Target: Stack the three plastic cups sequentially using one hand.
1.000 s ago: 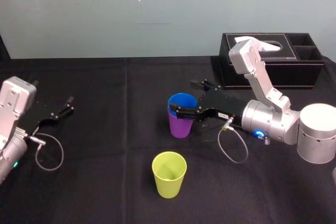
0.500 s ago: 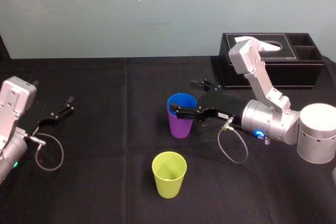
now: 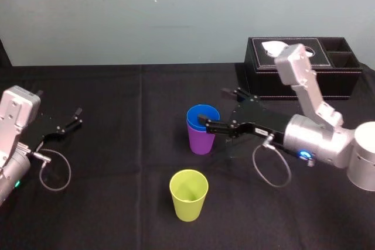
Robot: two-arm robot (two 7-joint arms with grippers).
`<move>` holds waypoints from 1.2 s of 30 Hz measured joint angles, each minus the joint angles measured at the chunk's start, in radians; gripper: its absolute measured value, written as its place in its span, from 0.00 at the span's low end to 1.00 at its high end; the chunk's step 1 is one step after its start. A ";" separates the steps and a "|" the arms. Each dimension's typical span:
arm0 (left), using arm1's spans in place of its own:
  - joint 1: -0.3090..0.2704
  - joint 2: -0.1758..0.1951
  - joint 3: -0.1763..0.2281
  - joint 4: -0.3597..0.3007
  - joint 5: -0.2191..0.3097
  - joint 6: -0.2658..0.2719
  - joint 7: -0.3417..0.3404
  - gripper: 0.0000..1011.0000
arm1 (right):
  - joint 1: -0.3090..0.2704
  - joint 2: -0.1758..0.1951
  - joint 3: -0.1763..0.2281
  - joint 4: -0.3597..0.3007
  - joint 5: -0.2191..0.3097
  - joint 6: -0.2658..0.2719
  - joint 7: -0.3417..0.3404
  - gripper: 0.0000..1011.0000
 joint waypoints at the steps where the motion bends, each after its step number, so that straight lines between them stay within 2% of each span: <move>1: 0.000 0.000 0.000 0.000 0.000 0.000 0.000 1.00 | -0.011 0.008 0.006 -0.013 0.007 -0.003 0.002 0.99; 9: 0.000 0.000 0.000 0.000 0.000 0.000 0.000 1.00 | -0.146 0.117 0.070 -0.134 0.086 -0.063 0.044 0.99; 14: 0.000 0.000 0.000 0.000 0.000 0.000 0.000 1.00 | -0.233 0.172 0.095 -0.177 0.119 -0.111 0.066 0.99; 19: 0.000 0.000 0.000 0.000 0.000 0.000 0.000 1.00 | -0.294 0.209 0.105 -0.197 0.131 -0.154 0.089 0.99; 27: 0.000 0.000 0.000 0.000 0.000 0.000 0.000 1.00 | -0.337 0.238 0.096 -0.195 0.126 -0.204 0.130 0.99; 36: 0.000 0.000 0.000 0.000 0.000 0.000 0.000 1.00 | -0.324 0.227 0.045 -0.158 0.081 -0.215 0.157 0.99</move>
